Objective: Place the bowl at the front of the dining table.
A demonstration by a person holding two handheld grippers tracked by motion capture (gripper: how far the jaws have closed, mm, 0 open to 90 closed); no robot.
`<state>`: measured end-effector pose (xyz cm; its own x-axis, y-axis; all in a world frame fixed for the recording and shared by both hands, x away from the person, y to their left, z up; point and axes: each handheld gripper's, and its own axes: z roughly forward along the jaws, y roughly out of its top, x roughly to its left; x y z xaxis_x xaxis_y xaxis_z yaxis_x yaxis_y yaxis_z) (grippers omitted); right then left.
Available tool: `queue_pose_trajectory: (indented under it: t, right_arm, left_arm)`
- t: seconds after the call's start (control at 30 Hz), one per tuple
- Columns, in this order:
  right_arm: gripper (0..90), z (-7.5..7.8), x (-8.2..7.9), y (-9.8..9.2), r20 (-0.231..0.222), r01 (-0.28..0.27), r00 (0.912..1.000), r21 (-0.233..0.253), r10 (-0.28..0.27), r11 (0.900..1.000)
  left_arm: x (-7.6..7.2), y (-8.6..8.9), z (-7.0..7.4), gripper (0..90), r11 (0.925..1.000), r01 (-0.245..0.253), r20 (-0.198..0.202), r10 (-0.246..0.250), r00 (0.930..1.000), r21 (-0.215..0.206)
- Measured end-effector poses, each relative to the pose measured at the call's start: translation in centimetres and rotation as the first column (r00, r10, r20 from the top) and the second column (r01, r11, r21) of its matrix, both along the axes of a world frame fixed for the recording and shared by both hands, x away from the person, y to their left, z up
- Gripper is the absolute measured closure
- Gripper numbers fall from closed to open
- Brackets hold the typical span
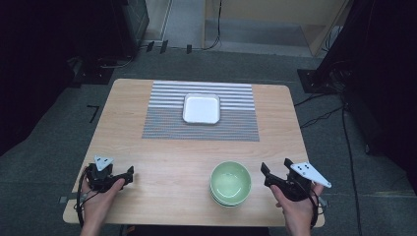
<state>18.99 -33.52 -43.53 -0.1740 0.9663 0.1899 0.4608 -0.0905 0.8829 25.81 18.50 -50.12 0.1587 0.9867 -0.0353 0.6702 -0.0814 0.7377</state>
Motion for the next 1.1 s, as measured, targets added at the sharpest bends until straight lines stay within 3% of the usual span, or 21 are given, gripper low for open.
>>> queue_pose_trajectory:
  t: [0.57, 1.1]
  right_arm:
    - [16.2, 0.4, -0.3, 1.3, 0.01, -0.05, 0.9987, 0.037, 0.049, 0.998]
    - [16.2, 0.3, -0.3, 2.3, -0.007, -0.085, 0.9964, 0.041, 0.085, 0.996]
  left_arm:
    - [-1.0, -3.9, 2.7, 6.3, 0.9941, 0.097, 0.057, -0.095, 0.9938, -0.047]
    - [-1.6, -5.7, 3.8, 6.3, 0.9862, 0.15, 0.075, -0.145, 0.9866, -0.069]
